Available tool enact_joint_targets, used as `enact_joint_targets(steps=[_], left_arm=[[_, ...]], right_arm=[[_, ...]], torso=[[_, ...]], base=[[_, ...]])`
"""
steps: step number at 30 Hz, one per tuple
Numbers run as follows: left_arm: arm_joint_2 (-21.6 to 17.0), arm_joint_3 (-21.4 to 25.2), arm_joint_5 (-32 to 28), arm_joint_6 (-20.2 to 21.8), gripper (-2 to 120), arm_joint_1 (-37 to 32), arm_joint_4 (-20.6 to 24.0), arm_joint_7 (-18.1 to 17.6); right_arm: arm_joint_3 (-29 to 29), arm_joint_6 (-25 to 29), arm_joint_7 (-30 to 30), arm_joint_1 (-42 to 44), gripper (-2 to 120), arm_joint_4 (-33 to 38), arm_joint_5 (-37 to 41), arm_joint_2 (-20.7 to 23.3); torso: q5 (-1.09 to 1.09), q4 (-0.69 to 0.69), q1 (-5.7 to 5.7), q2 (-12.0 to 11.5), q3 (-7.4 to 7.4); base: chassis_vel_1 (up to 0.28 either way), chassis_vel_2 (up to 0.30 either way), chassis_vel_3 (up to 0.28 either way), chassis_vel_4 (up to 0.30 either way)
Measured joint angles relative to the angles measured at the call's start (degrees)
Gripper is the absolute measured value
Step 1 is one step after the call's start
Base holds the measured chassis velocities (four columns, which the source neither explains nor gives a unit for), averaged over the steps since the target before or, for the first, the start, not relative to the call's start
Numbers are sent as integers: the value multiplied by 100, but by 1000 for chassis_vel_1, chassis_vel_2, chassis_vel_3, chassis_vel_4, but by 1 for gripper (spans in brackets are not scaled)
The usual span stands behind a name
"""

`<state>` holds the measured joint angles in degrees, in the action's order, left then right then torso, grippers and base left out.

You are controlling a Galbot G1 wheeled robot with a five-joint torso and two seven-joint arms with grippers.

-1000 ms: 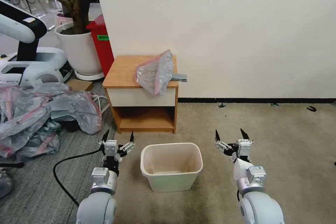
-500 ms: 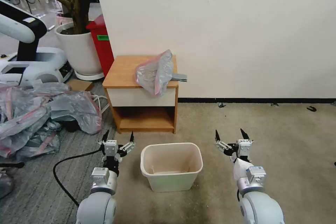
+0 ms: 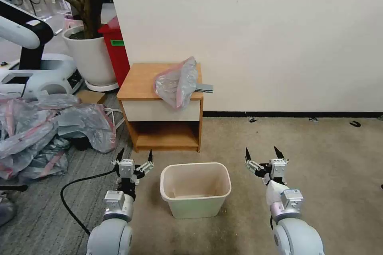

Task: Pick up the garbage bag from the table and place it over the trash can.

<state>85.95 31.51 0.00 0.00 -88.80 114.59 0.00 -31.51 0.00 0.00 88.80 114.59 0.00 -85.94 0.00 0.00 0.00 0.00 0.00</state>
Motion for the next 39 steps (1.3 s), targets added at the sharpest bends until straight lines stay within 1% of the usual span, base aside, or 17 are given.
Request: enact_joint_targets(steps=[4, 8, 9, 12, 13, 14, 15, 16, 17, 18, 19, 21, 22, 23, 24, 33, 39], left_arm=[[-5, 1, -14, 16, 100, -25, 33, 0], [-113, 56, -335, 263, 100, -420, 715, -19], [-113, 56, -335, 263, 100, -420, 715, -19], [-219, 106, -649, 515, 100, -798, 1377, -60], [-219, 106, -649, 515, 100, -798, 1377, -60], [-250, 115, -731, 566, 100, -894, 1537, -66], [-311, 121, -792, 550, 100, -970, 1623, -70], [-311, 121, -792, 550, 100, -970, 1623, -70], [-411, 148, -847, 517, 100, -1036, 1658, -85], [-500, 145, -888, 455, 100, -1065, 1658, -93], [-553, 148, -898, 372, 100, -1060, 1612, -94], [-562, 148, -899, 354, 100, -1056, 1590, -94], [-572, 140, -899, 327, 100, -1044, 1546, -94], [-574, 139, -899, 308, 100, -1043, 1514, -94], [-575, 136, -899, 291, 100, -1040, 1481, -93], [-594, 146, -892, 125, 100, -1020, 1304, -94], [-601, 193, -884, -32, 100, -1053, 1197, -98]], right_arm=[[0, 0, 0, 0, 100, 0, 0, 0], [-185, -166, -32, 159, 100, 322, 98, -76], [-185, -166, -32, 159, 100, 322, 98, -76], [-497, -443, -86, 444, 100, 890, 270, -213], [-497, -443, -86, 444, 100, 890, 270, -213], [-506, -451, -94, 464, 100, 939, 280, -216], [-530, -471, -119, 492, 100, 984, 301, -228], [-530, -471, -119, 492, 100, 984, 301, -228], [-608, -509, -144, 564, 100, 1104, 355, -256], [-773, -589, -220, 708, 100, 1372, 473, -314], [-983, -697, -323, 909, 100, 1717, 626, -396], [-1054, -727, -355, 974, 100, 1832, 683, -422], [-1090, -618, -405, 1042, 100, 1926, 874, -402], [-1078, -530, -431, 1061, 100, 1918, 962, -368], [-1052, -470, -438, 1062, 100, 1892, 1007, -340], [-883, -195, -433, 942, 100, 1684, 1102, -227], [-506, -41, -178, 639, 100, 1419, 1365, -78]], torso=[[0, 0, 0, 0, 0], [1, 1, 0, 0, 0], [1, 1, 0, 0, 0], [-2, -3, 0, 0, -1], [-2, -3, 0, 0, -1], [-4, -2, 0, 0, -1], [1, 4, 0, 0, -1], [1, 4, 0, 0, -1], [11, 1, 0, 0, -1], [-6, 2, 0, 0, -1], [2, -1, 0, 0, -1], [1, -2, 0, 0, -1], [-7, -3, 0, 0, -1], [2, -1, 0, 0, -1], [2, 0, 0, 0, 0], [1, 0, 0, 0, 0], [0, -1, 0, 0, 0]], base=[[0, 0, 0, 0], [0, 0, 0, 0], [0, 0, 0, 0], [0, 0, 0, 0], [0, 0, 0, 0], [0, 0, 0, 0], [0, 0, 0, 0], [0, 0, 0, 0], [0, 0, 0, 0], [0, 0, 0, 0], [0, 0, 0, 0], [0, 0, 0, 0], [0, 0, 0, 0], [0, 0, 0, 0], [0, 0, 0, 0], [0, 0, 0, 0], [0, 0, 0, 0]])
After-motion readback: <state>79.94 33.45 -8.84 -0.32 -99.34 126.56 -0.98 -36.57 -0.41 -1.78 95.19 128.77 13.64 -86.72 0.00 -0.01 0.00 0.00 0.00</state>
